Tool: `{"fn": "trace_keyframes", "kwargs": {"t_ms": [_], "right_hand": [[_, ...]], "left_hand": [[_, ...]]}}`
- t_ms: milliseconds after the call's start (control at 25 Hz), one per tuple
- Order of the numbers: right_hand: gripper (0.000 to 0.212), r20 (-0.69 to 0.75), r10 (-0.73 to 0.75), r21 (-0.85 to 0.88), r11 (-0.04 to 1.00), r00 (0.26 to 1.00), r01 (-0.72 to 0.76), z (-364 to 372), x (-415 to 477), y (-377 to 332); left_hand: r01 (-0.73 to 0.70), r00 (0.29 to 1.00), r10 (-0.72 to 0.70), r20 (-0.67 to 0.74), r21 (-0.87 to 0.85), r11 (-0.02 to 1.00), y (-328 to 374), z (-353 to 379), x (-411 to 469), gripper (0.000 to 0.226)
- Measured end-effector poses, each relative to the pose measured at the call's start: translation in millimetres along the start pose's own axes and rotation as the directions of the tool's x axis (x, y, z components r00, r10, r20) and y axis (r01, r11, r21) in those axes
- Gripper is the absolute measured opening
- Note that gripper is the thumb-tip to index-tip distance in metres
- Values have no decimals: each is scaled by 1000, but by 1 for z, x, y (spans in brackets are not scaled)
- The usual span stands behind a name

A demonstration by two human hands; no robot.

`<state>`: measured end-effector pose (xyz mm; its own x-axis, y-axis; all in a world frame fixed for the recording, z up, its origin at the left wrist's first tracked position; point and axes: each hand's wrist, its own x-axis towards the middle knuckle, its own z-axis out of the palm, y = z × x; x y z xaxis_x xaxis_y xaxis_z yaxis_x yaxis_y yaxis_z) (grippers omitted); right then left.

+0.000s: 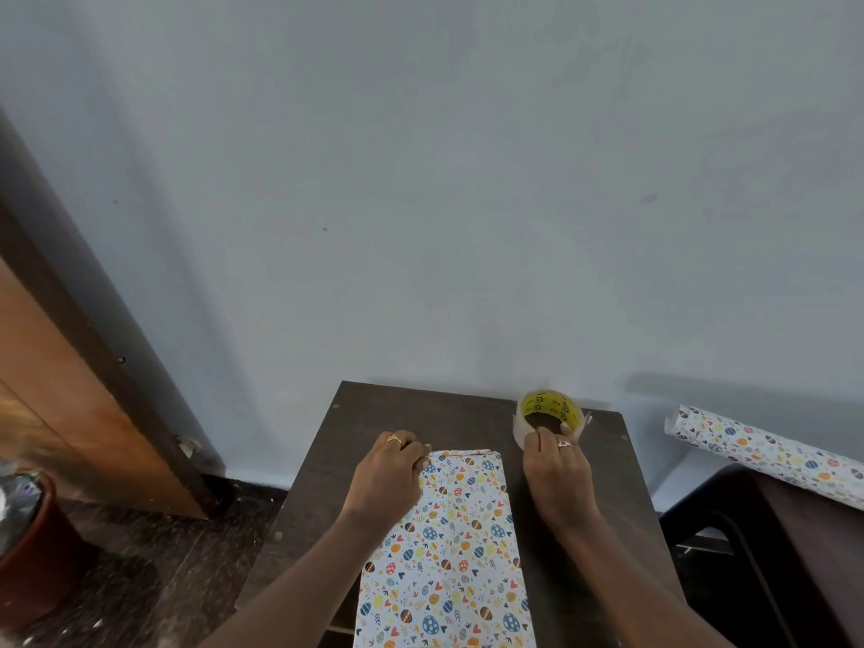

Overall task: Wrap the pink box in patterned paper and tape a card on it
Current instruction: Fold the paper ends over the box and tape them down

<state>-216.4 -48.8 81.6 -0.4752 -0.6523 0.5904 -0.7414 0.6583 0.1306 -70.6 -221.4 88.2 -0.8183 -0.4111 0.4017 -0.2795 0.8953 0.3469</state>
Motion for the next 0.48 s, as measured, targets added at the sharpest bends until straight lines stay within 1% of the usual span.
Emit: {"fn": "trace_keyframes", "kwargs": {"t_ms": [80,160,240,280,320,360,400,440,480], "right_hand": [[31,47,-14,-44,999,999,16,2,-4,-1],[38,109,-17,-72,997,994,25,1,-12,-4],[44,194,-11,-77,997,981,26,-4,-18,-7],[43,221,8,-59,998,975,5,-9,-18,-9],[39,245,60,-6,998,968,-60,-15,-15,-11],[31,277,141,77,983,950,-168,-23,-9,-14],[22,316,249,153,939,916,-308,-33,0,-16],[17,372,334,192,885,866,-423,-43,10,-18],[15,394,374,250,835,839,-490,-53,21,-20]], "left_hand": [[1,1000,-1,9,0,1000,-1,1,0,20],[9,1000,-9,20,0,1000,-1,1,-1,20],[11,1000,-11,25,12,1000,1,-1,0,16],[11,999,-11,30,11,1000,1,-2,0,15],[10,999,-10,32,8,1000,2,-3,-1,15],[4,1000,-4,27,11,1000,2,-4,-2,16],[1,1000,-1,28,14,1000,2,-5,-3,17],[6,999,-6,33,4,1000,3,-6,-3,18],[13,999,-12,40,-16,1000,3,-6,-3,18]]}}
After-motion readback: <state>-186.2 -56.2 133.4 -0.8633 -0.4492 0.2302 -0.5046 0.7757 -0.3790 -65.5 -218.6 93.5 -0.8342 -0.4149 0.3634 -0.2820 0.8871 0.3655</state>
